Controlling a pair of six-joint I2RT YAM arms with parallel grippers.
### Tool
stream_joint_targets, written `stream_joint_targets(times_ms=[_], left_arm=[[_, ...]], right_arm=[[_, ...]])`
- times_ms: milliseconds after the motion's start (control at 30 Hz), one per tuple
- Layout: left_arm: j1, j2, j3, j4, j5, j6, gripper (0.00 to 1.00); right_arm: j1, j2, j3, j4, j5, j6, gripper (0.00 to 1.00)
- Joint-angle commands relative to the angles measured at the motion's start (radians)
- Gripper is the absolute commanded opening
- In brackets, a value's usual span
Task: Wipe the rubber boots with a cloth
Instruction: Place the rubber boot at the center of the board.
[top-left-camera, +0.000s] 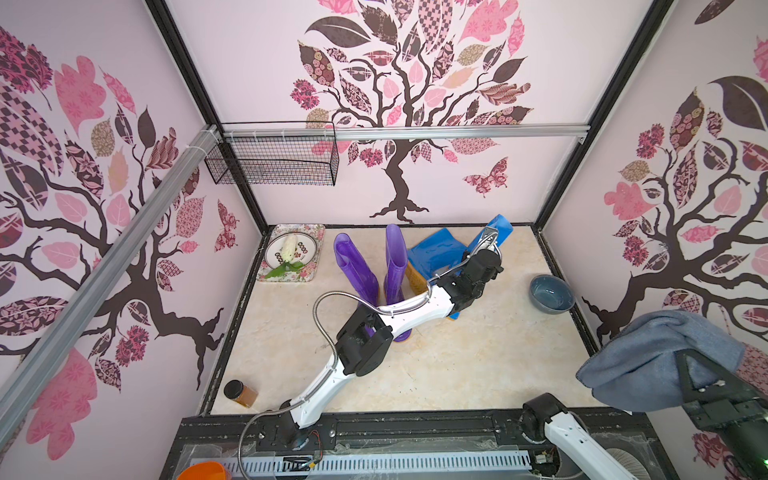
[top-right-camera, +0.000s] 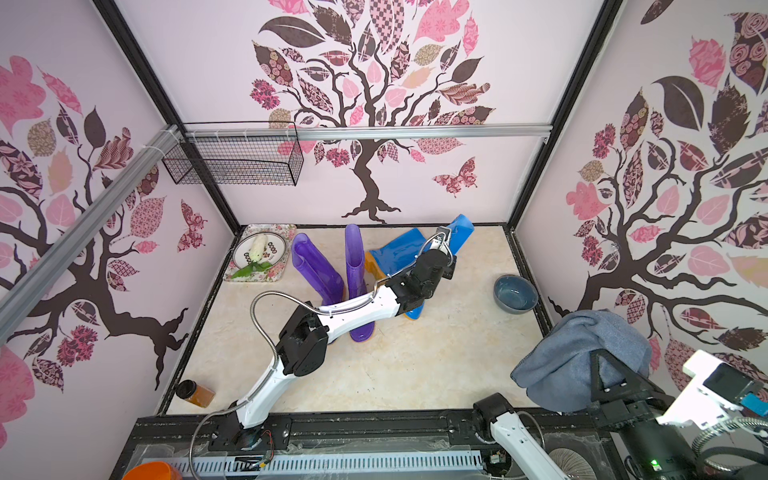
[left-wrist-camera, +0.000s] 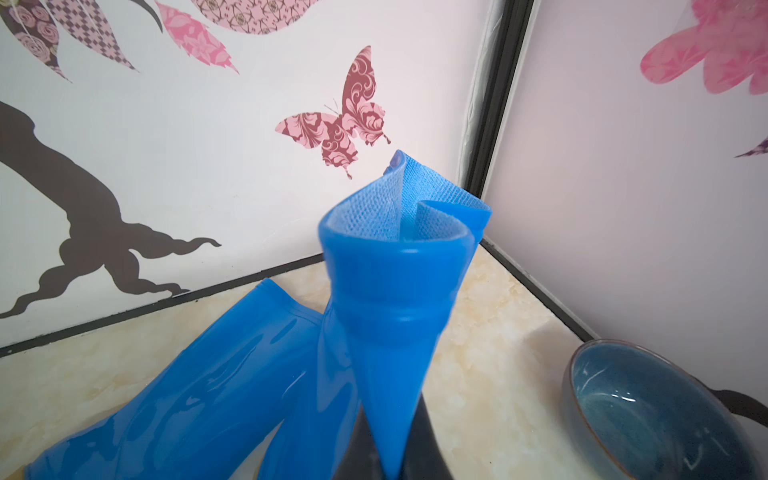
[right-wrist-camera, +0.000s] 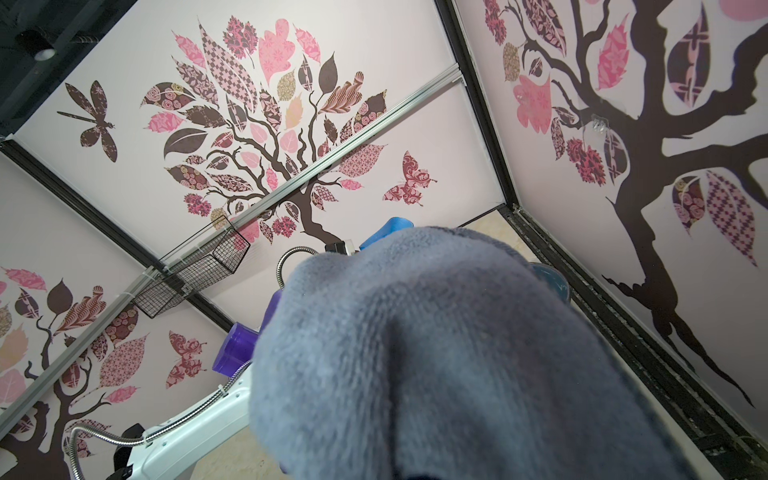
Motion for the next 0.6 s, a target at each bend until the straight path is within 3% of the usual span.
stream_joint_targets(times_ms=[0,133,567], left_arm=[[0.004,0.012,0.113,0.062,-0.02,-0.012,0.0],[0.015,0.048,0.173,0.058,-0.018,0.003,0.0],[0.028,0.071,0.175,0.081,0.003,-0.05,0.0]], right_arm=[[0.011,-0.027,0.009,0.016,0.029,-0.018,0.0],[0.014,-0.032,0.002,0.013,0.035,-0.019,0.0],[0.029,-0.055,-0.024,0.008,0.072,-0.022,0.0]])
